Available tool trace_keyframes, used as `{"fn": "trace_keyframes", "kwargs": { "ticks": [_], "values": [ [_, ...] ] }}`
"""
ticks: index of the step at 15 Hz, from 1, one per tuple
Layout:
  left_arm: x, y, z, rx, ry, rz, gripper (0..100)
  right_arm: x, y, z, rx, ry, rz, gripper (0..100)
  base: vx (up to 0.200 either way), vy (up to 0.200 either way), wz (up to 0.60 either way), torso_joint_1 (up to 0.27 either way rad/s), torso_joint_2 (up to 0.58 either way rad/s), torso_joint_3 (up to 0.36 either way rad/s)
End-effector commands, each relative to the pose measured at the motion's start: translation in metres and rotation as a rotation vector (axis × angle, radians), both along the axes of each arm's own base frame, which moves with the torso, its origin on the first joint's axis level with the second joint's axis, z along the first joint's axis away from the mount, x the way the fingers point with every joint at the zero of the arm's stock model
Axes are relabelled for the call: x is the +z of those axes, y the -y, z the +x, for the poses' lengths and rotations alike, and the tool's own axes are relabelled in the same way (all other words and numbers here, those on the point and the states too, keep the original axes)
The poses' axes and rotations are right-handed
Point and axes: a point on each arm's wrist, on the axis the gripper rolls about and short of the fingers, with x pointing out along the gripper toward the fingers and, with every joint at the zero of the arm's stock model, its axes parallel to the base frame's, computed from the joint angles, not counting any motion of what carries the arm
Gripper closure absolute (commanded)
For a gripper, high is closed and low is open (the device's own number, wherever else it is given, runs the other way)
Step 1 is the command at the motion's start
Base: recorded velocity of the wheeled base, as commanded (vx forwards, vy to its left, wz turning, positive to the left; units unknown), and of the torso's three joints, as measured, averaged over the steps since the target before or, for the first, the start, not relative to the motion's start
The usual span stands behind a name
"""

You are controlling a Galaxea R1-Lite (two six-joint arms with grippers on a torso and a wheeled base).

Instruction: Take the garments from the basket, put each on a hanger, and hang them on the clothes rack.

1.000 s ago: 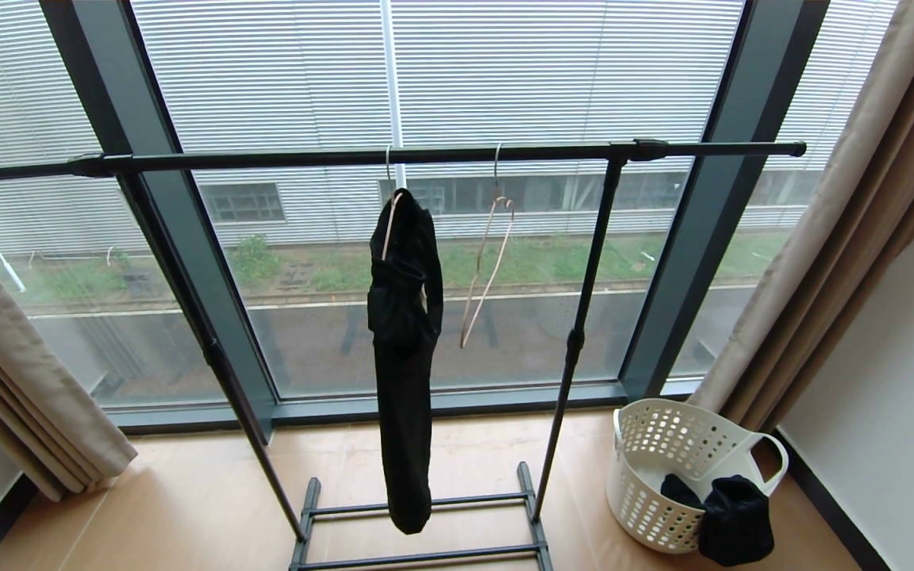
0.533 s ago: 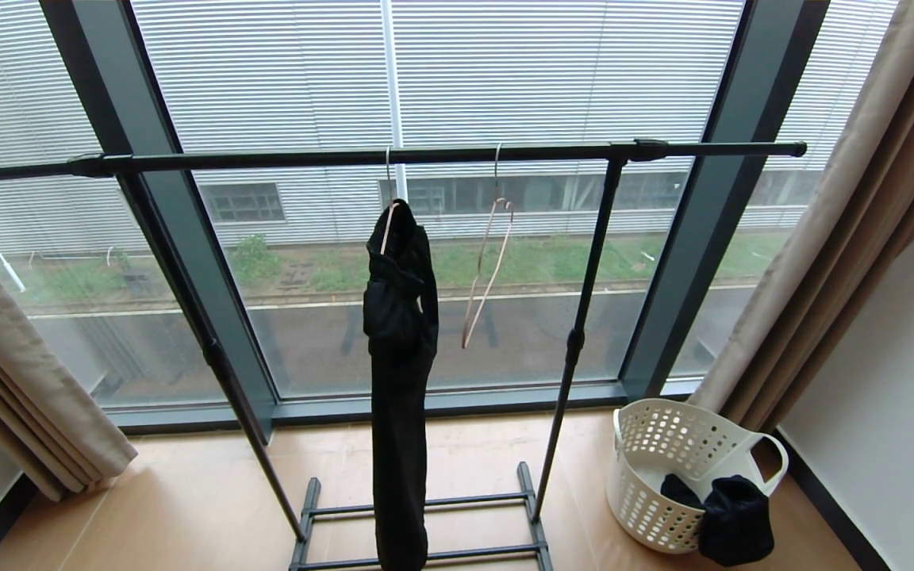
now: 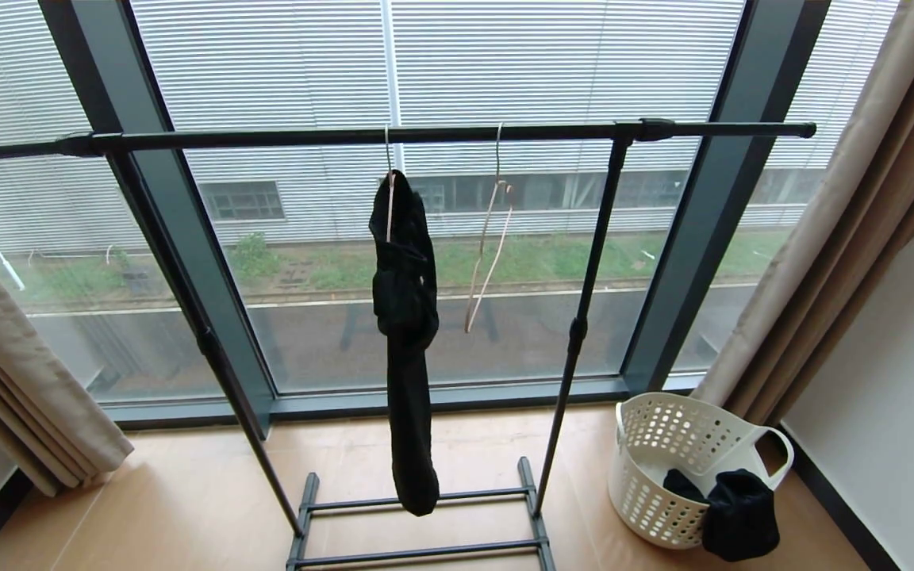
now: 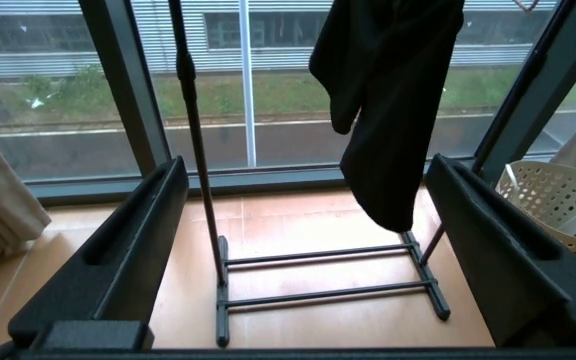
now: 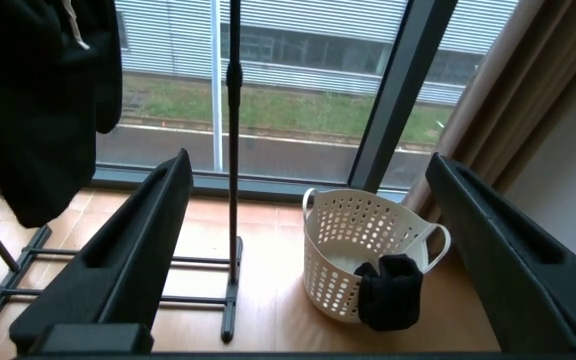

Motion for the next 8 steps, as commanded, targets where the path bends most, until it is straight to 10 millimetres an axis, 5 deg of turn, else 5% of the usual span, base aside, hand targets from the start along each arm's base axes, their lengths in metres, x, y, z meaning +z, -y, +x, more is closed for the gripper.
{"fn": "trace_keyframes", "kwargs": {
  "ticks": [1,8],
  "values": [
    [0.0000,0.0000,0.0001,0.000,-0.002,0.001,0,0.0001,0.0000,0.0001,0.000,-0.001,0.000,0,0.000,0.000,0.00,-0.232,0.50,0.256],
    [0.0000,0.0000,0.0001,0.000,-0.002,-0.001,0,0.0001,0.0000,0.0002,0.000,-0.002,0.000,0,0.000,0.000,0.00,-0.248,0.54,0.289]
  ]
}}
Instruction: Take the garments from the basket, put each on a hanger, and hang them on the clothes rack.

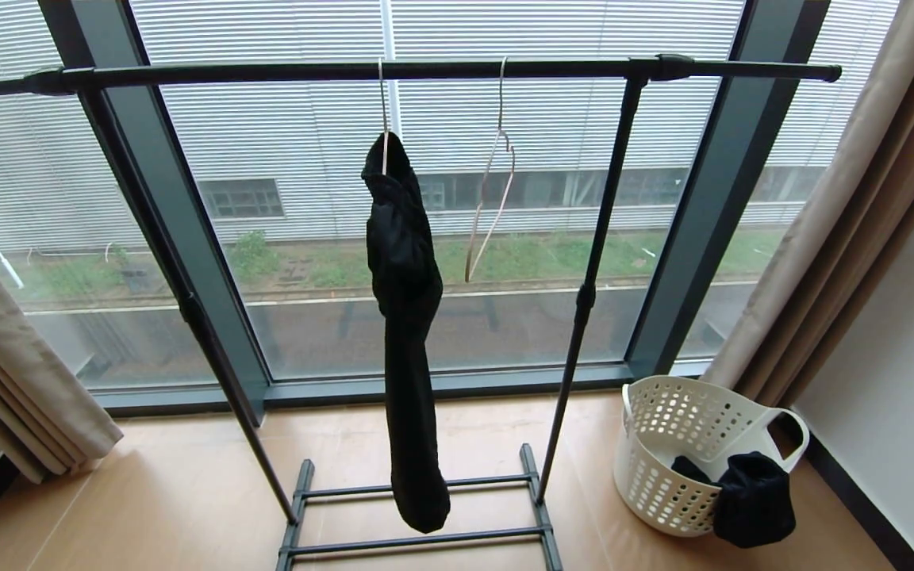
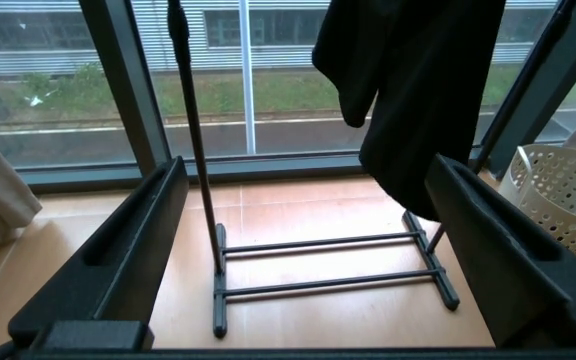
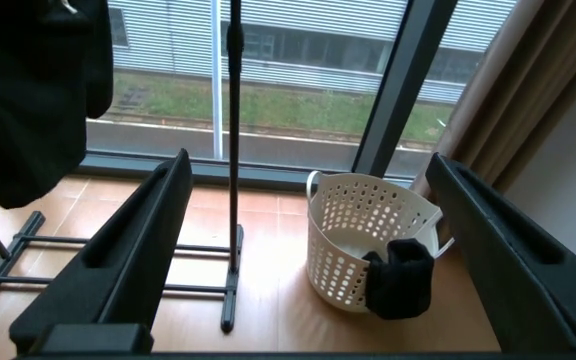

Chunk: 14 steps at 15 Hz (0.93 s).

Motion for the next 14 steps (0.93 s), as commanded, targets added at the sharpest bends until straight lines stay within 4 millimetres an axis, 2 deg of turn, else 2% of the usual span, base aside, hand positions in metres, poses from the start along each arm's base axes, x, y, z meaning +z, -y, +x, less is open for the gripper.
{"fn": "trace_keyframes", "kwargs": {
  "ticks": [1,14],
  "values": [
    [0.0000,0.0000,0.0001,0.000,-0.002,-0.001,0,0.0001,0.0000,0.0001,0.000,-0.001,0.000,0,0.000,0.000,0.00,-0.232,0.52,0.290],
    [0.0000,0.0000,0.0001,0.000,-0.002,-0.001,0,0.0001,0.0000,0.0001,0.000,-0.001,0.000,0,0.000,0.000,0.00,-0.204,0.49,0.283]
  ]
}}
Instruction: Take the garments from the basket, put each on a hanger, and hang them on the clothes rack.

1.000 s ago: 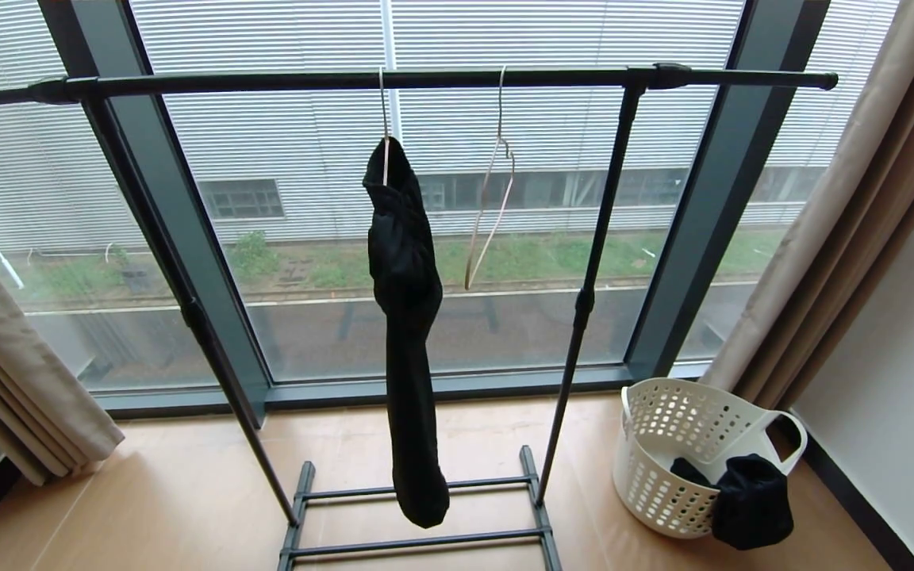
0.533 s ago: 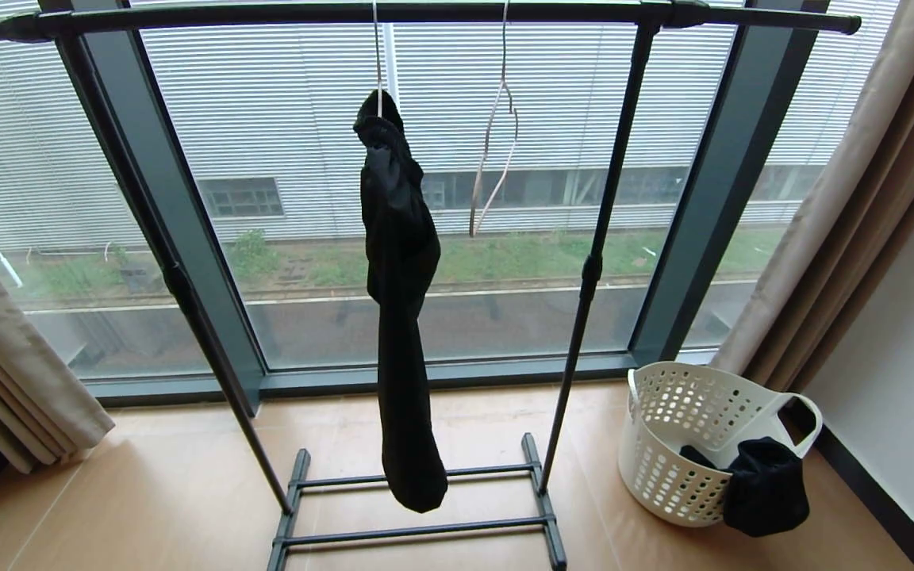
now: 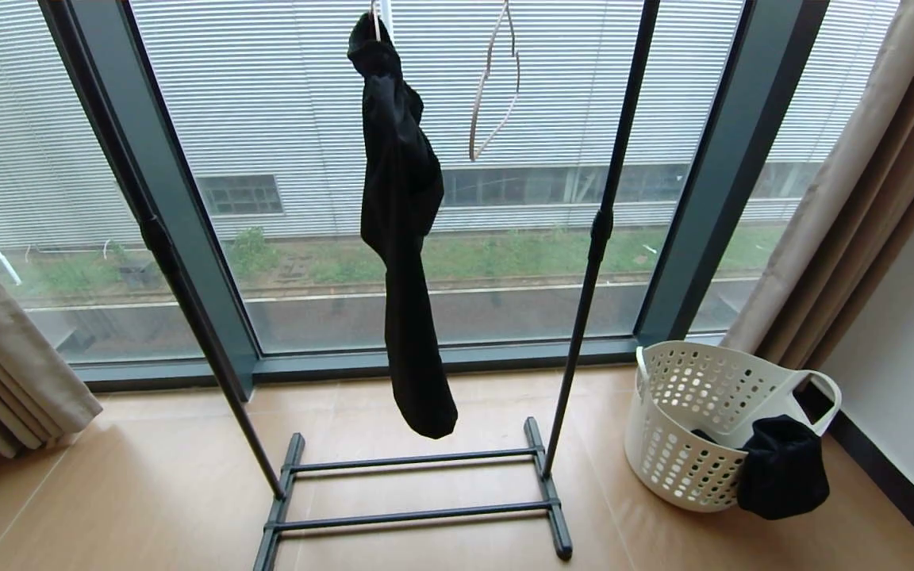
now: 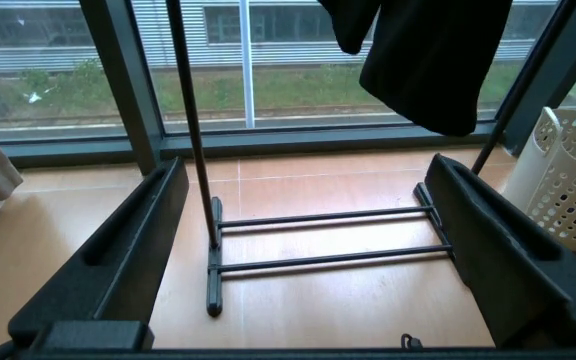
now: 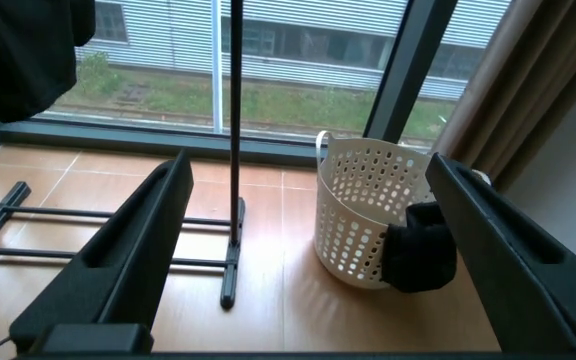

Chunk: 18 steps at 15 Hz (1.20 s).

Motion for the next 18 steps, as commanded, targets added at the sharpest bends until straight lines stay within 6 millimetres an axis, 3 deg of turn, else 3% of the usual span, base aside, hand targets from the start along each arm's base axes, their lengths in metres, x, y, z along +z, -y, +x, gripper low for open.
{"fn": "trace_keyframes", "kwargs": {
  "ticks": [1,6,10,16,18],
  "values": [
    [0.0000,0.0000,0.0001,0.001,-0.002,0.000,0,0.0002,0.0000,0.0001,0.000,0.000,0.000,0,0.000,0.000,0.00,-0.173,0.48,0.290],
    [0.0000,0.0000,0.0001,0.000,-0.002,0.000,0,0.0003,0.0000,0.0000,0.000,0.003,0.000,0,0.000,0.000,0.00,-0.151,0.45,0.298],
    [0.0000,0.0000,0.0001,0.001,-0.002,0.000,0,0.0003,0.0000,0.0001,0.000,0.002,0.000,0,0.000,0.000,0.00,-0.044,0.16,0.111],
    [0.0000,0.0000,0.0001,0.001,-0.002,0.001,0,0.0003,0.0000,0.0000,0.000,0.003,0.001,0,0.000,0.000,-0.60,-0.002,0.01,0.014],
    [0.0000,0.0000,0.0001,0.000,-0.002,0.001,0,0.0003,0.0000,0.0000,0.000,0.003,0.003,0,0.000,0.000,0.00,0.000,0.00,0.000]
  ]
}}
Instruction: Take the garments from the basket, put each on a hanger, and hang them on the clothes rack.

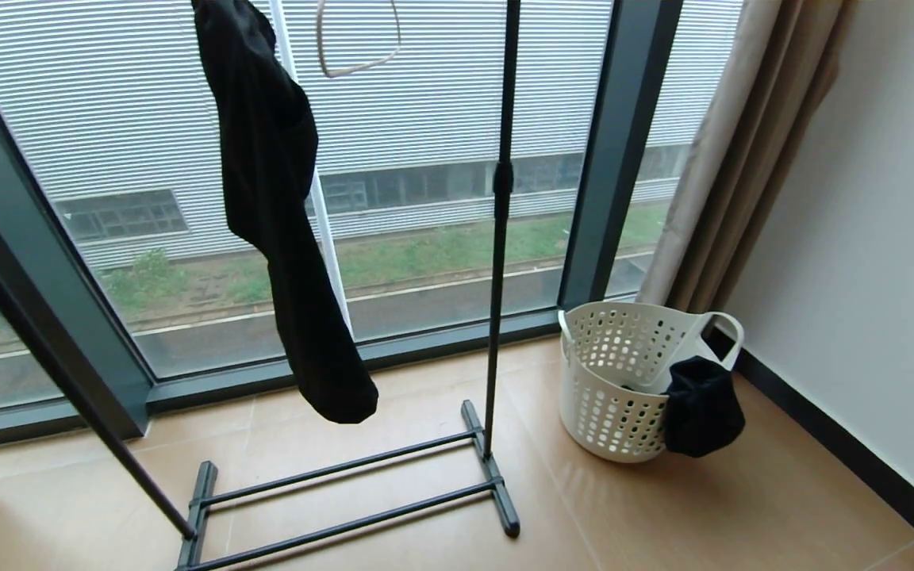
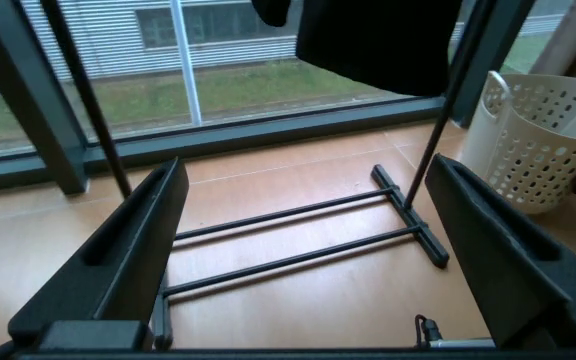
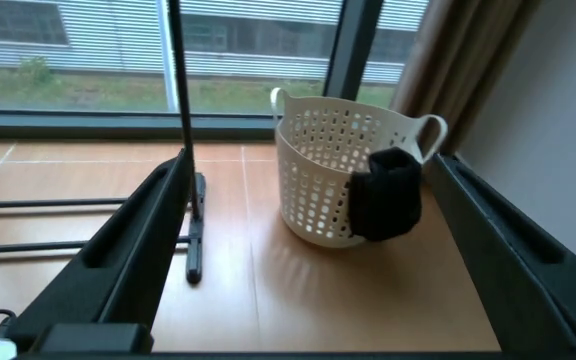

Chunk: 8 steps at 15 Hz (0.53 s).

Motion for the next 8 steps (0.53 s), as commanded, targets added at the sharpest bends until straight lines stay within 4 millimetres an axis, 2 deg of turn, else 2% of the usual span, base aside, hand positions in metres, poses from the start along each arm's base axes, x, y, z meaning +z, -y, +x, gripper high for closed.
{"fn": "trace_keyframes", "kwargs": {
  "ticks": [1,8],
  "values": [
    [0.0000,0.0000,0.0001,0.001,-0.001,0.000,0,0.0000,0.0000,0.0000,0.000,0.000,0.000,0,0.000,-0.200,0.00,0.007,0.00,0.007],
    [0.0000,0.0000,0.0001,0.001,-0.001,0.000,0,0.0000,0.0000,0.0000,0.000,0.000,-0.002,0,0.000,-0.200,0.00,0.002,0.01,0.000]
  ]
}}
